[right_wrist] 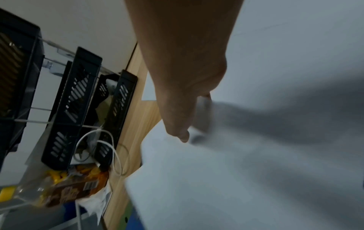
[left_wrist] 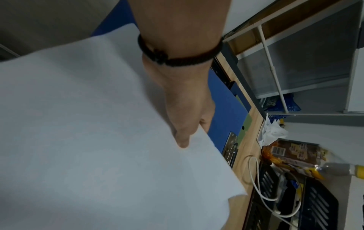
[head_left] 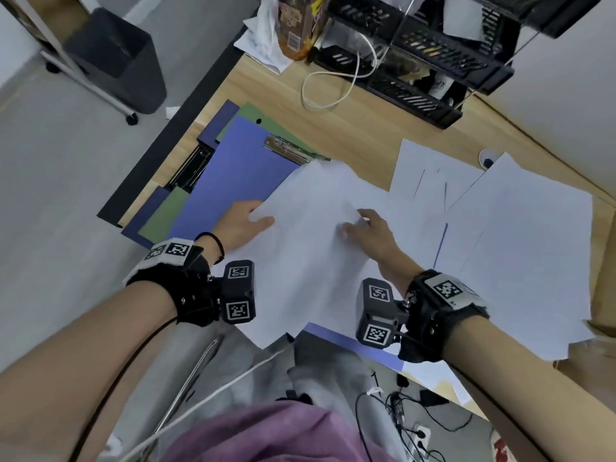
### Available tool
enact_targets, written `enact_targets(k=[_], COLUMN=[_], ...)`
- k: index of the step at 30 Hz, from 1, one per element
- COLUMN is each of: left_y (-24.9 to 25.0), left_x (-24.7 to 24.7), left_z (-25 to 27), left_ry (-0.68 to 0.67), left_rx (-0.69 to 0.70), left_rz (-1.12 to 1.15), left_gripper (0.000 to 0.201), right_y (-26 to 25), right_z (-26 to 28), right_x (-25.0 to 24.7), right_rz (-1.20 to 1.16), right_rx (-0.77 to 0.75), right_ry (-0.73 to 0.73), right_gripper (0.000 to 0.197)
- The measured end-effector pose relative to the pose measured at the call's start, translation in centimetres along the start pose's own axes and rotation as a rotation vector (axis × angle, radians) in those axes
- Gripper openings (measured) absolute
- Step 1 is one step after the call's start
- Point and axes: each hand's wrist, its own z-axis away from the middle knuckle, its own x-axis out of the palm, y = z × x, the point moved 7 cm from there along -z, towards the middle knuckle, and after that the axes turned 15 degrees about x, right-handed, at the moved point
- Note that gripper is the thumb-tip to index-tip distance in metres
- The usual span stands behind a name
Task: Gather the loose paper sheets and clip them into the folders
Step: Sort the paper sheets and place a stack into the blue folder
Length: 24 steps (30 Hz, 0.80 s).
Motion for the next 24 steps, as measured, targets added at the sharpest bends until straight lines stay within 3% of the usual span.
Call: enact_targets(k=[3, 6, 11, 16, 21, 23, 24], left_y=[1.0, 1.3, -1.3, -0.4, 0.4, 0.4, 0.0], left_x=[-0.8, -0.8, 1.8, 2.7, 0.6, 0.1, 0.0], left_z=[0.0, 0.2, 0.6, 0.0, -1.3, -1.2, -1.2], left_ry=[0.121, 0.196, 0.042, 0.030, 0.252, 0.315, 0.333], left_rx=[0.037, 0.047, -0.066, -0.095, -0.014, -0.012, -0.024], left_rz=[0.104, 0.150, 0.193, 0.292, 0.255, 0.185, 0.132], left_gripper=[0.020, 0.029, 0.055, 0.032, 0.024, 0.005, 0.021], right_y=[2.6, 6.0, 5.8, 4.5, 4.4, 4.3, 4.2], right_z=[-0.8, -1.4, -1.2, -0.5, -1.0, -1.4, -1.4], right_x=[-1.9, -2.2, -1.0, 1.0, -0.3, -0.9, -1.0], right_rz=[-0.076, -0.235, -0.291, -0.233, -0.308, -0.310, -0.307], right_rx=[0.108, 0.284, 0.265, 0.200, 0.211, 0.207, 0.201], right_ry=[0.017, -0.107, -0.229, -0.327, -0.231, -0.212, -0.220], right_gripper=[0.047, 0.055, 0.018, 0.021, 0.018, 0.021, 0.021])
